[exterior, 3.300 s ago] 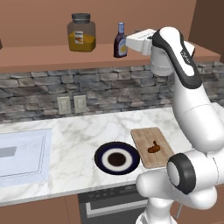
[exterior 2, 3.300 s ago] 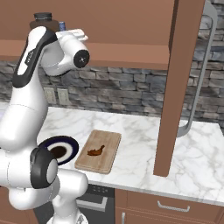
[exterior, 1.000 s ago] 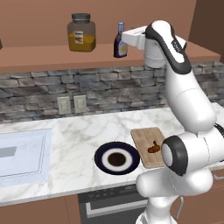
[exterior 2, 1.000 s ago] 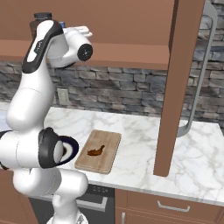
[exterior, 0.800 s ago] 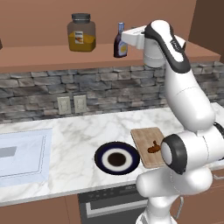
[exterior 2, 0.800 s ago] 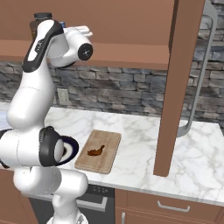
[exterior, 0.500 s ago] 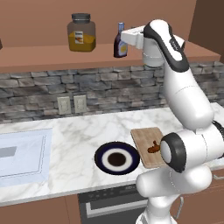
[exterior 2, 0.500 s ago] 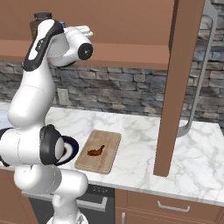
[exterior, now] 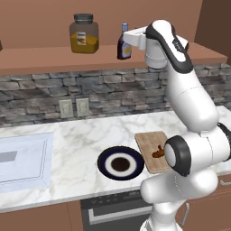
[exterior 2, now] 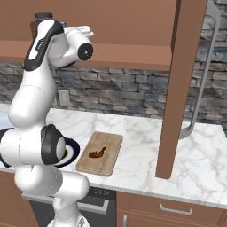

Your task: Pick the chicken drumstick from the plate and place it on the cutting board. Then pick the condiment bottle from the cabinet and place it next to the cutting board.

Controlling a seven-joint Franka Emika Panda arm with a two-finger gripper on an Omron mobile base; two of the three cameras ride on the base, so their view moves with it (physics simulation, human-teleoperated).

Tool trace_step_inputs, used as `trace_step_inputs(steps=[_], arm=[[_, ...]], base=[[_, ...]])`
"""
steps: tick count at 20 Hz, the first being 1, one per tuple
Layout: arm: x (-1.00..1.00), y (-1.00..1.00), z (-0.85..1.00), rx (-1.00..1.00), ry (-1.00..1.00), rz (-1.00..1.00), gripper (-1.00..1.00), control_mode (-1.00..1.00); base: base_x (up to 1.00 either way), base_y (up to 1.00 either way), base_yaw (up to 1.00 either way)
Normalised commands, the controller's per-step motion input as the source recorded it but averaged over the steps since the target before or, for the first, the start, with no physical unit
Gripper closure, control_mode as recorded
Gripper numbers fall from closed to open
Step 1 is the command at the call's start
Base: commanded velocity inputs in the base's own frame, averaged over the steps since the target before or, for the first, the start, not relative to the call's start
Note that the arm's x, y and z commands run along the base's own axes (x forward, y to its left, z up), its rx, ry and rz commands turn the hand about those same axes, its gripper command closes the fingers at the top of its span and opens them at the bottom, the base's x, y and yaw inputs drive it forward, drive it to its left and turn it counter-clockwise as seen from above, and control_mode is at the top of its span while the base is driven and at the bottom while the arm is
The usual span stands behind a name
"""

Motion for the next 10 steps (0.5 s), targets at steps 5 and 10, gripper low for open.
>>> trace_step_inputs(steps=[5, 10], arm=[[0.04, 0.05, 0.0, 0.0, 0.0, -0.01, -1.0, -1.0], [0.02, 0.02, 0.0, 0.0, 0.0, -0.01, -1.0, -1.0]], base=[[0.0, 0.0, 0.0], [0.0, 0.0, 0.0]])
